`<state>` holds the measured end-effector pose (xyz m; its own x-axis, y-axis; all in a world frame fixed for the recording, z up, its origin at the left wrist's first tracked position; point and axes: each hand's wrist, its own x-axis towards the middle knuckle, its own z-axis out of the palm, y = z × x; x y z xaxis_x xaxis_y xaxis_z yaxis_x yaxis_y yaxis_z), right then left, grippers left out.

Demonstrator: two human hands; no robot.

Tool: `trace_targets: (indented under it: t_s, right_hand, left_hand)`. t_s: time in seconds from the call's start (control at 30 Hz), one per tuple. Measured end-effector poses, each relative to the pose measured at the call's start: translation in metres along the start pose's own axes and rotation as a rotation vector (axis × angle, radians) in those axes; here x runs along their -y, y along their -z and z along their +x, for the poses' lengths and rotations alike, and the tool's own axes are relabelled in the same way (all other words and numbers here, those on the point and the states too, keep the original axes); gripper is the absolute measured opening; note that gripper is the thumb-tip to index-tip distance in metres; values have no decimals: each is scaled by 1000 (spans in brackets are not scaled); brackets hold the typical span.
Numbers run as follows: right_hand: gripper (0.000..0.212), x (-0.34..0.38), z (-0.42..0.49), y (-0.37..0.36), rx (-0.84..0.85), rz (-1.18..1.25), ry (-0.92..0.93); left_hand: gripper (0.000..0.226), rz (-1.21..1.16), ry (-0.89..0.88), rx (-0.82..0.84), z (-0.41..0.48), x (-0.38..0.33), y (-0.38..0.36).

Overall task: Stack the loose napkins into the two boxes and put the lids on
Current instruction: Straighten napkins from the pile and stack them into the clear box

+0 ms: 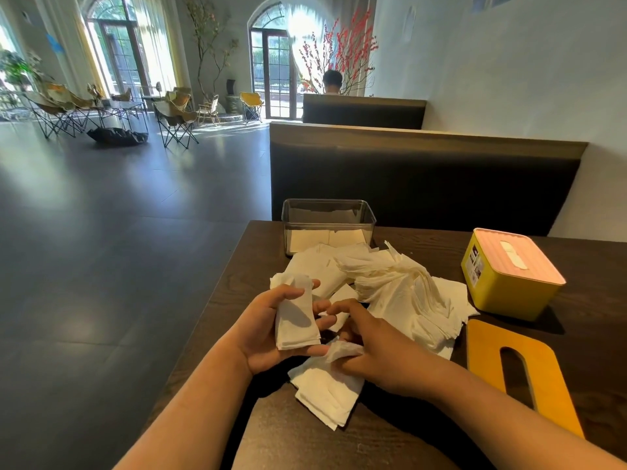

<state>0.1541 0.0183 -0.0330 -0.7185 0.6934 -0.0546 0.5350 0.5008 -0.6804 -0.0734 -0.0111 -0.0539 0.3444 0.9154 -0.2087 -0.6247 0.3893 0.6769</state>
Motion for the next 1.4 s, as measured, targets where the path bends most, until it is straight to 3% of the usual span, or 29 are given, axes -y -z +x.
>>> trace_targets:
  t_s: [0.23, 0.5, 0.63, 0.77, 0.87, 0.9, 1.03, 1.1, 1.33, 1.4]
  right_hand:
    - [52, 30, 1, 55, 145, 100, 3]
    - [44, 80, 43, 68, 176, 113, 93]
    - [49, 74, 66, 45, 94, 26, 73]
    - [46, 64, 67, 28, -113, -39, 43]
    - [26, 53, 53, 29, -349, -43, -27]
    - [21, 47, 45, 31, -334, -107, -75]
    - [31, 22, 12, 12, 0, -496, -208]
    - [39, 19, 8, 2, 33, -554, -220]
    - [34, 20, 17, 9, 223, -358, -297]
    - [24, 17, 16, 10, 238, -299, -290]
  left_hand:
    - [64, 15, -62, -106, 1, -2, 1]
    - [78, 65, -22, 134, -1, 4, -9]
    - [90, -5, 13, 209, -7, 2, -8]
    - [69, -34, -62, 101, -5, 2, -7]
    - [57, -84, -107, -12, -1, -3, -5]
    - [55, -112, -122, -45, -1, -5, -3]
    - [53, -132, -140, -95, 1, -10, 4]
    - [52, -121, -124, -106, 2, -9, 3]
    - [49, -97, -129, -131, -4, -7, -1]
    - [49, -91, -127, -138, -4, -7, -1]
